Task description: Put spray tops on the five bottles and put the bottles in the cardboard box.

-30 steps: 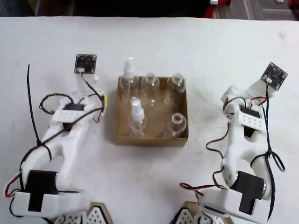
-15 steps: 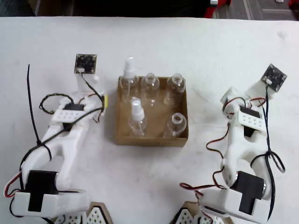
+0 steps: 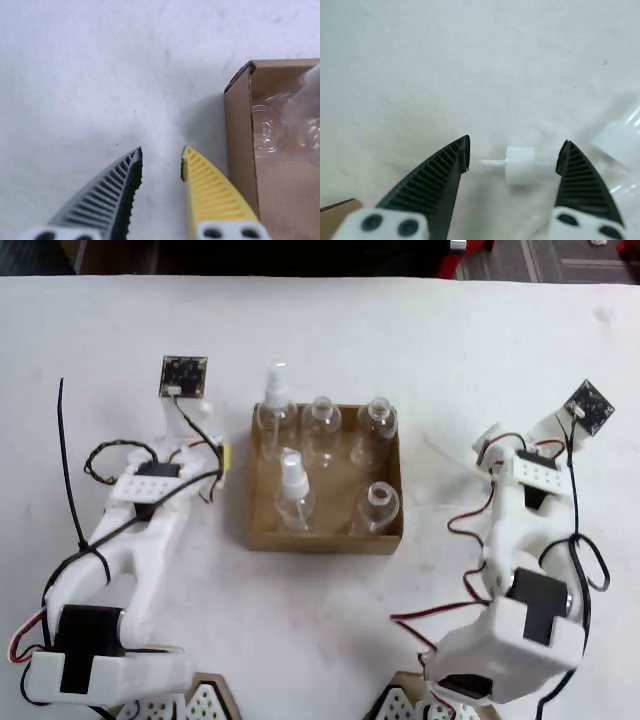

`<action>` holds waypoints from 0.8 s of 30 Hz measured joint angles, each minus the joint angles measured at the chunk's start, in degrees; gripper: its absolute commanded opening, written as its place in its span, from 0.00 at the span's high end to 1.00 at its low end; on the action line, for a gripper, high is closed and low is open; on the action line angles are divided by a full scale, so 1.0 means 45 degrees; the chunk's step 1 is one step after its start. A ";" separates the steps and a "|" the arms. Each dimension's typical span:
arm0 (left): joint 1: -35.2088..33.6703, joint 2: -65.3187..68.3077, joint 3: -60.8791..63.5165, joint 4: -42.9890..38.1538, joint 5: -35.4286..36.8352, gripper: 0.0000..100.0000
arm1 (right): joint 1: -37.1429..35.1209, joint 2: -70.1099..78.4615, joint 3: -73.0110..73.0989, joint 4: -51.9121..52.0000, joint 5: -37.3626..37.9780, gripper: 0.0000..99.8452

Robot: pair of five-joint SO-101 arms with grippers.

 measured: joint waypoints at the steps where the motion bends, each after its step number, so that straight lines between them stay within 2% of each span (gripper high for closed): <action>1: 0.0000 0.0000 0.0000 0.0000 0.0000 0.88 | 0.0000 0.0254 -0.0391 0.0488 -0.0039 0.75; 6: 0.0000 0.0000 0.0000 0.0000 0.0000 0.88 | 0.0000 0.1485 -0.1680 0.1993 -0.0977 0.75; 15: 0.0000 0.0000 0.0000 0.0000 0.0000 0.88 | 0.0000 0.1954 -0.2911 0.3985 -0.1172 0.75; 24: 0.0000 0.0000 0.0000 0.0000 0.0000 0.88 | 0.0078 0.0821 -0.2911 0.4239 0.0293 0.75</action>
